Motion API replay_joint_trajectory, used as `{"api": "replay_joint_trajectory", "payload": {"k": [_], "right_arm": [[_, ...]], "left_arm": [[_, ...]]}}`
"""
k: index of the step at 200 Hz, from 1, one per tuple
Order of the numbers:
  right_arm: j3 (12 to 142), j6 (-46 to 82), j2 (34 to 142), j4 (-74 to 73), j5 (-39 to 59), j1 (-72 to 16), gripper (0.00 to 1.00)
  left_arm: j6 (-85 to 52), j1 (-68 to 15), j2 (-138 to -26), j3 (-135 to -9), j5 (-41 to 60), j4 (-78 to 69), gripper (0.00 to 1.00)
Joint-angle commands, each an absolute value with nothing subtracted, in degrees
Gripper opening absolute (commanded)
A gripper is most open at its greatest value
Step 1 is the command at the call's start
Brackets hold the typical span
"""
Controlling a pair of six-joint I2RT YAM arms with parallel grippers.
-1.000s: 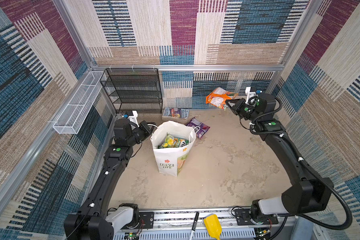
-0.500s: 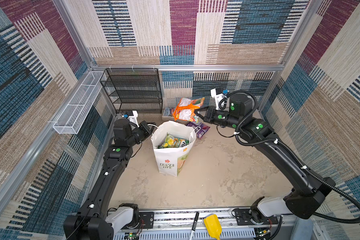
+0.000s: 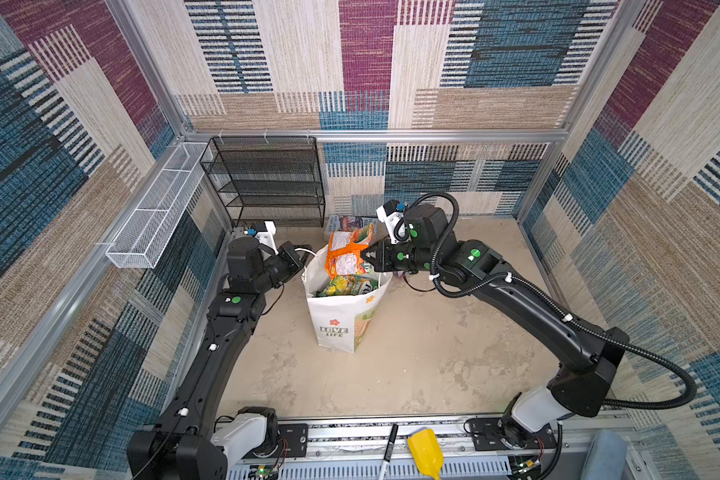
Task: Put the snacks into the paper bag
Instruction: 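Lower the orange bag into the paper bag and open the right gripper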
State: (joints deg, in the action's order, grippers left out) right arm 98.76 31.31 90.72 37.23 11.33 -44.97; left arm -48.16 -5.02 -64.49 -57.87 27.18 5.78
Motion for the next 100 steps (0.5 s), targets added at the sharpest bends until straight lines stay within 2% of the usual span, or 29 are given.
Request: {"api": "replay_joint_trajectory", "payload": {"k": [1,54,100], "right_arm": [[100.09,29.30,92.02,36.06,10.08,-45.26,0.00],[102.39,28.09,95.34,38.62,11.17,-46.94,0.00],[100.42,28.33,93.28,39.09,9.57,-49.16,0.00]], "left_arm": [[-47.74,-5.00,-64.54,-58.28,27.38,2.99,0.00],[-47.63,-4.93,-64.41,-58.27,27.32,3.08,0.00],[-47.58,-4.92,-64.49,-58.27,27.22,3.16,0.00]]}}
